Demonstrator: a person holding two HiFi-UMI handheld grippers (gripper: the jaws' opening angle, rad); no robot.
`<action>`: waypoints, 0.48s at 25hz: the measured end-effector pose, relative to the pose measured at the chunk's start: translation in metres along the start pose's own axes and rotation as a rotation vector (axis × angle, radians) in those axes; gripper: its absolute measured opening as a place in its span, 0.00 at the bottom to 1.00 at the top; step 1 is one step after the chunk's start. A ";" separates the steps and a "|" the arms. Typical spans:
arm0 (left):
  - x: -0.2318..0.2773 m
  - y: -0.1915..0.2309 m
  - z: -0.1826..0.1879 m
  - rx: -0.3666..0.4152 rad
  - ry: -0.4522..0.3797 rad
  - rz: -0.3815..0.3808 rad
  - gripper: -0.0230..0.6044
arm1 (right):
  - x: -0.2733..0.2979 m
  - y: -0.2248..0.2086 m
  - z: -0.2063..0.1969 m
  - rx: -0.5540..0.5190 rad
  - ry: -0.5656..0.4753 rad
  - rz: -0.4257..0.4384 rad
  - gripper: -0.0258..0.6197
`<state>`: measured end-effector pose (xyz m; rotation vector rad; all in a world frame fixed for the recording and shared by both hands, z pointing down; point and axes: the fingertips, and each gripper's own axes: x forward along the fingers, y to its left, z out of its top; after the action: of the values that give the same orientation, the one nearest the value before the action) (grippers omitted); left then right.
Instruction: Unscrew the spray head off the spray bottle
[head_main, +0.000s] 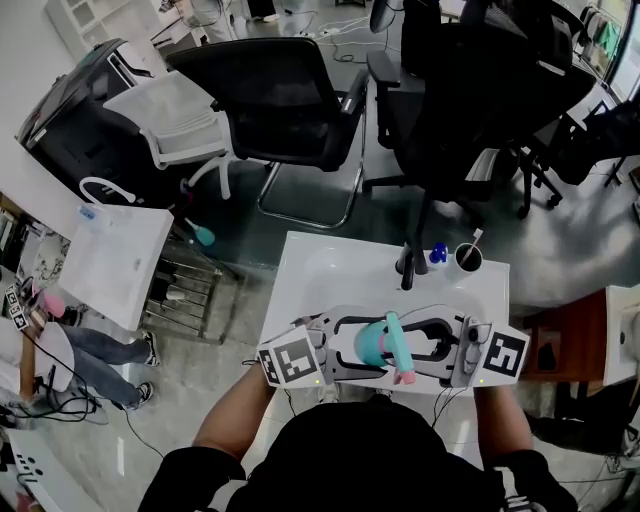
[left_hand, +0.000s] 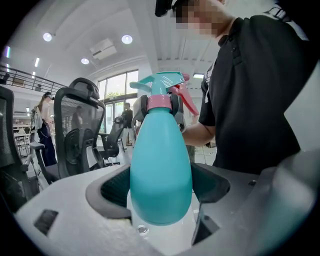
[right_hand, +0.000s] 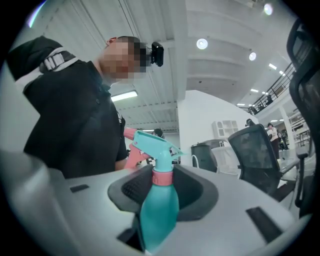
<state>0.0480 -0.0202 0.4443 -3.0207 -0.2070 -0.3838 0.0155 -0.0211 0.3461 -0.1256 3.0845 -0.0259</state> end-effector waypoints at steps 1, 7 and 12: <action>0.000 0.001 -0.002 -0.004 0.001 0.006 0.65 | 0.000 -0.001 -0.002 -0.002 0.006 -0.007 0.25; 0.002 0.004 -0.005 -0.030 -0.018 0.023 0.65 | -0.001 -0.006 -0.004 -0.004 -0.001 -0.044 0.25; 0.002 0.007 -0.008 -0.037 -0.016 0.030 0.65 | 0.001 -0.009 -0.004 0.000 -0.017 -0.055 0.25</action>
<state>0.0490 -0.0275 0.4520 -3.0597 -0.1566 -0.3657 0.0154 -0.0303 0.3507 -0.2089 3.0633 -0.0262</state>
